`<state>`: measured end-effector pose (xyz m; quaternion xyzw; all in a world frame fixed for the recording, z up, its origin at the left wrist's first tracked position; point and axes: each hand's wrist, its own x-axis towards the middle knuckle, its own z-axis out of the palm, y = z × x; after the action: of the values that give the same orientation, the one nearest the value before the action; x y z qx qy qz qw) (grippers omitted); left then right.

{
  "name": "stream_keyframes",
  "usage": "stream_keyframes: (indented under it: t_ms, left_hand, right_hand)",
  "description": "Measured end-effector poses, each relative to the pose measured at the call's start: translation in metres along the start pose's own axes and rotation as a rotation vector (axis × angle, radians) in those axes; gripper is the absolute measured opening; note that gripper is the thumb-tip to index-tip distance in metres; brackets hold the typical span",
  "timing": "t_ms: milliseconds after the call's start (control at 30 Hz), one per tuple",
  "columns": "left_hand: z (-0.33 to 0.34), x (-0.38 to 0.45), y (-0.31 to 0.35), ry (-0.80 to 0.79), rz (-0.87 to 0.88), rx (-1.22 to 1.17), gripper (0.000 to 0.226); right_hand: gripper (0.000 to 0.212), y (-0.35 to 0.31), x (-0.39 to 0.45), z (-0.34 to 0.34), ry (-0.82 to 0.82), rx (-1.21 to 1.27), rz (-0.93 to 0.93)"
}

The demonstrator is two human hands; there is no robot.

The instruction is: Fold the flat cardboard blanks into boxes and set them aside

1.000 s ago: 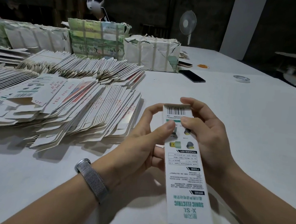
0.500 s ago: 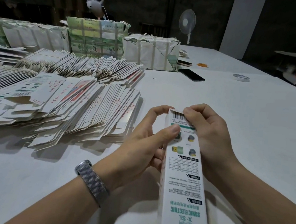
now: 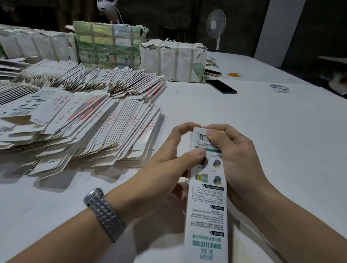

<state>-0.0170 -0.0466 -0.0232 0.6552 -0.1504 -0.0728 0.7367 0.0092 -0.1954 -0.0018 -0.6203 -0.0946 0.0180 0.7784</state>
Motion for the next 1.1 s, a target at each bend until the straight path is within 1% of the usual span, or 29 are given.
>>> stream_keyframes:
  t_ms: [167, 300, 400, 500, 633, 767, 867, 967, 1100]
  left_hand:
    - [-0.0006, -0.0003, -0.0009, -0.014, -0.008, 0.007, 0.033]
    - [-0.0016, 0.0006, -0.0018, -0.04, 0.003, 0.015, 0.04]
    - [-0.0014, 0.0011, -0.0024, -0.041, 0.014, 0.008, 0.043]
    - [-0.0013, 0.0016, -0.0032, -0.024, 0.026, 0.057, 0.047]
    - [-0.0015, 0.002, -0.001, -0.039, 0.041, 0.062, 0.055]
    - [-0.0002, 0.0009, -0.0011, -0.039, 0.036, 0.112, 0.065]
    - [0.0017, 0.0007, -0.002, -0.03, 0.044, 0.122, 0.071]
    - [0.0015, -0.0001, -0.0018, -0.048, 0.037, 0.118, 0.081]
    - [0.0009, -0.0016, -0.0005, -0.061, -0.005, 0.117, 0.079]
  right_hand:
    - [0.016, 0.0008, 0.0003, 0.0002, 0.001, -0.012, -0.003]
    - [0.023, 0.0012, 0.0002, -0.0008, 0.003, -0.004, 0.004]
    - [0.015, 0.0004, 0.0001, -0.0008, -0.007, 0.037, 0.038]
    - [0.01, 0.0, 0.0005, -0.001, -0.003, 0.073, 0.073]
    - [0.018, -0.0015, 0.0012, -0.0009, -0.001, 0.085, 0.049]
    - [0.016, -0.0024, 0.0001, -0.0007, 0.021, 0.109, 0.053]
    - [0.019, -0.0015, 0.0, -0.0011, 0.022, 0.109, 0.077]
    - [0.022, -0.0015, 0.0009, -0.0015, 0.007, 0.094, 0.089]
    - [0.023, -0.0018, 0.0012, -0.0022, -0.006, 0.077, 0.093]
